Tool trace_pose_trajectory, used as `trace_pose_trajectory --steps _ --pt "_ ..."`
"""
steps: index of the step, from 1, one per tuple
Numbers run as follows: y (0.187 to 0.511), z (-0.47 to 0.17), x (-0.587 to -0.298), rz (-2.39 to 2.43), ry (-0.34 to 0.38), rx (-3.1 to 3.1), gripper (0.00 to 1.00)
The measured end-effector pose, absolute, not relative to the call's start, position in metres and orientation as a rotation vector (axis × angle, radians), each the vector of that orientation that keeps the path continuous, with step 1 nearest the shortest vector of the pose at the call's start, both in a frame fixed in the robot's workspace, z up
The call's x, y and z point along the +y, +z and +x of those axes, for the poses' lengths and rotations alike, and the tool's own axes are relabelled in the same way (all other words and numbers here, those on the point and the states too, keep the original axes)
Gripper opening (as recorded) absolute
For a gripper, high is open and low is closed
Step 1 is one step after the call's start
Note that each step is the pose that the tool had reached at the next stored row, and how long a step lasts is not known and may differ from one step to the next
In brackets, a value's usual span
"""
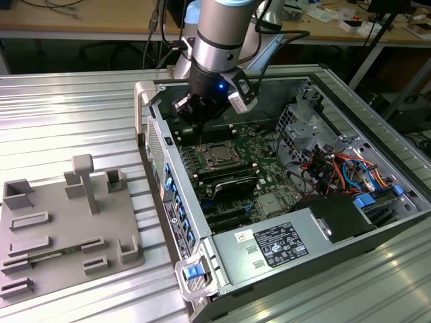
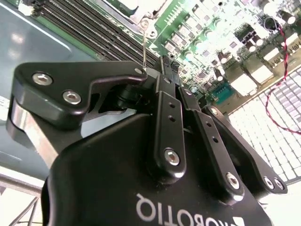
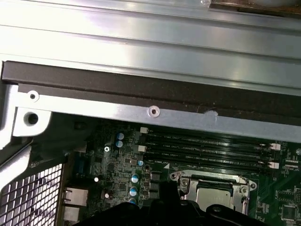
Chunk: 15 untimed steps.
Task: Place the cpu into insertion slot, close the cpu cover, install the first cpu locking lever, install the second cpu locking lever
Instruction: 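Install the first cpu locking lever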
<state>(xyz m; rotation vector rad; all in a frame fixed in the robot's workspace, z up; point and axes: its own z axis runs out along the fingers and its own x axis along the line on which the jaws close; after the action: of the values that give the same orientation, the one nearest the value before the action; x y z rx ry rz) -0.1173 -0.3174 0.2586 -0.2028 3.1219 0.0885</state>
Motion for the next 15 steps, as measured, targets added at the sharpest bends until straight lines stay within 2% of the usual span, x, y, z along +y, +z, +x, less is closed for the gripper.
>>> trace_pose_trajectory --steps 15 --pt "0.257 -0.095 -0.315 -0.27 0.089 3.118 0.11"
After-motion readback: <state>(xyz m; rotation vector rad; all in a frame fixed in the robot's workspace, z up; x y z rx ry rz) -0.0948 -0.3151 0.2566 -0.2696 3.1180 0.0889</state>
